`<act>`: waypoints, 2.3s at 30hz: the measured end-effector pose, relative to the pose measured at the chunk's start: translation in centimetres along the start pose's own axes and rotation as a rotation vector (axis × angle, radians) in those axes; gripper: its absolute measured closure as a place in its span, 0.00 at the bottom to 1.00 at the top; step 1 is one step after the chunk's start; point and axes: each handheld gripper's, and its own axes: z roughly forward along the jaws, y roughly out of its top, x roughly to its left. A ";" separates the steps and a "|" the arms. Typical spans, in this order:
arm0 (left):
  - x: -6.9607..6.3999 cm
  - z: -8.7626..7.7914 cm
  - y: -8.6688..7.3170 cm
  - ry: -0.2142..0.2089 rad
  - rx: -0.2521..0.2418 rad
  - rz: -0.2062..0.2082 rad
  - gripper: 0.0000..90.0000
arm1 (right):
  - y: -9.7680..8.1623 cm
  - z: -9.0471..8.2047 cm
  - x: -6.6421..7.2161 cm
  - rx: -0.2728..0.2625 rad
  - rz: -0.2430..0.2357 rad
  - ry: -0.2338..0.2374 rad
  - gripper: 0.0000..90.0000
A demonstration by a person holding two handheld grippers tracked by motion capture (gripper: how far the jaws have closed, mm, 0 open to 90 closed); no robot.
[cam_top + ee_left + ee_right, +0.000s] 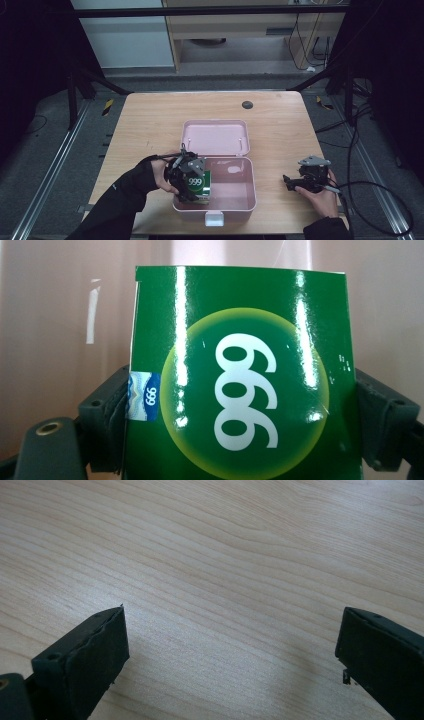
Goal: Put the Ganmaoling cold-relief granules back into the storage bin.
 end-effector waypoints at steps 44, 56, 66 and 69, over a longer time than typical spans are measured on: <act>-1.7 -8.0 -1.3 0.119 -0.210 0.001 0.30 | 0.0 0.0 0.0 0.007 0.000 0.000 0.01; -2.2 -9.6 -4.4 0.155 -0.244 -0.044 0.29 | 0.0 0.0 -0.1 0.002 0.004 -0.002 0.01; -2.4 -9.3 -6.9 0.162 -0.244 -0.089 0.29 | 0.0 -0.1 -0.1 -0.004 0.012 -0.006 0.01; -2.4 -8.9 -7.7 0.162 -0.244 -0.106 0.29 | 0.0 -0.1 -0.1 -0.004 0.013 -0.009 0.01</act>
